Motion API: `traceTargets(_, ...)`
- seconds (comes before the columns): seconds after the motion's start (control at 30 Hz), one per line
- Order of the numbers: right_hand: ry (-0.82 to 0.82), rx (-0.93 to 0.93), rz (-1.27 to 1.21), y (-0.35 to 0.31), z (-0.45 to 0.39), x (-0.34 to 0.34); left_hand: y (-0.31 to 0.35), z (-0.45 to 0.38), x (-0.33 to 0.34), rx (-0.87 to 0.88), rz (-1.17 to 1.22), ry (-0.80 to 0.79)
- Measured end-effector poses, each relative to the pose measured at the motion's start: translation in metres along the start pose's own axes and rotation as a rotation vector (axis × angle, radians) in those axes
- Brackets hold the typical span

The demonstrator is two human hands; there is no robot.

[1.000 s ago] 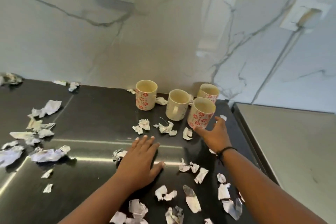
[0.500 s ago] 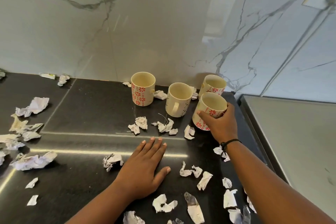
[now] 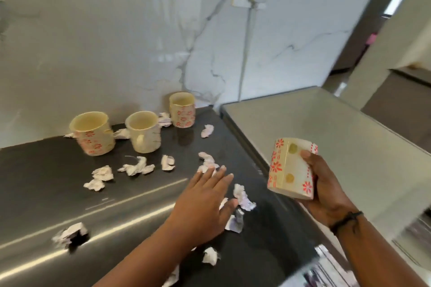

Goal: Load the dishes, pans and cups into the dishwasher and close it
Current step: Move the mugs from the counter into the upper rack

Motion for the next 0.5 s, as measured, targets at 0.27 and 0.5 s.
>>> traceTargets(0.27, 0.302, 0.047, -0.011, -0.027, 0.117, -0.182, 0.192, -0.016, 0.067, 0.428, 0.034, -0.176)
traceTargets(0.5, 0.509, 0.175, -0.085, 0.015, 0.193, -0.331, 0.297, -0.038, 0.149, 0.499, -0.144, -0.240)
Point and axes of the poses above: each hand's wrist, its own z-axis away from the middle knuckle, its own x-axis out of the palm, y = z × x, the point moved 8 cm from there along -z, towards the middle knuckle, and after that the axes turned 10 degrees about -x, right-handed, at the moved point
